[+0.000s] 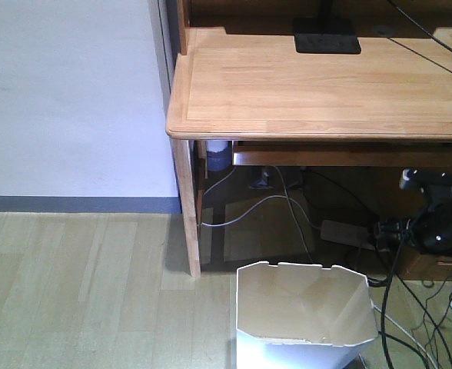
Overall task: Move trash bin to bedside with robot
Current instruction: 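Lower the right gripper down toward the rim of the white trash bin, then close the right gripper on the bin rim farthest from the desk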
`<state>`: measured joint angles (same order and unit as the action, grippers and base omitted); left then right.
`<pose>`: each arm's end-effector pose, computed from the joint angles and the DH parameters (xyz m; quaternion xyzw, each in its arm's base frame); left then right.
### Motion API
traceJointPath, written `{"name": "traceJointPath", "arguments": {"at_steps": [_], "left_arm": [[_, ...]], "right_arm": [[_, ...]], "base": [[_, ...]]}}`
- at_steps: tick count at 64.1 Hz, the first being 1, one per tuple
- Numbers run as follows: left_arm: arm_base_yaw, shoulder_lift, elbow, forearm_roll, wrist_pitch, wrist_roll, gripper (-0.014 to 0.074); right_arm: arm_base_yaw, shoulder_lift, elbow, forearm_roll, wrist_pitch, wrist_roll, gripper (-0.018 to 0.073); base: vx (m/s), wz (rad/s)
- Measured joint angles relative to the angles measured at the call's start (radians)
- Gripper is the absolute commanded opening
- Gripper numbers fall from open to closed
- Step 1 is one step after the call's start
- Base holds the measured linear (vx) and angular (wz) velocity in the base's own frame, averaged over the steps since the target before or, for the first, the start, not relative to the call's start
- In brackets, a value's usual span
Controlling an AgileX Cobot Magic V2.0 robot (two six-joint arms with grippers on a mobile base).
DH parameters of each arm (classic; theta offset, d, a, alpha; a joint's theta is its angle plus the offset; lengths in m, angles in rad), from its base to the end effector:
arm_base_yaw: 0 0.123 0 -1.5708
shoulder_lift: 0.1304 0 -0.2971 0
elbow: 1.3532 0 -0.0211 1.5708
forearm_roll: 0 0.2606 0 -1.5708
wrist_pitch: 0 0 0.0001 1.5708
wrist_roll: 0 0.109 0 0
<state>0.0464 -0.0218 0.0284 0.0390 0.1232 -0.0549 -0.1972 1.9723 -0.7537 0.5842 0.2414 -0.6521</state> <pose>0.0715 0.0038 0.1925 -0.0242 0.7216 0.0122 0.6918 0.3028 -0.0458 0.0471 0.0496 0.9896 0.0486 0.1259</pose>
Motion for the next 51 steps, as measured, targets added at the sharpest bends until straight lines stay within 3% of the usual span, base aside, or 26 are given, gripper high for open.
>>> {"name": "traceJointPath", "arguments": {"at_steps": [19,51], "left_arm": [[0.0,0.0,0.0,0.0,0.0,0.0,-0.0006],[0.0,0.0,0.0,0.0,0.0,0.0,-0.0006]], "right_arm": [[0.0,0.308,-0.143,0.009,-0.039,-0.094,0.0529],[-0.002,0.745,-0.423,0.009,-0.072,-0.1,0.0529]], "base": [[0.0,0.0],[0.0,0.0]]}}
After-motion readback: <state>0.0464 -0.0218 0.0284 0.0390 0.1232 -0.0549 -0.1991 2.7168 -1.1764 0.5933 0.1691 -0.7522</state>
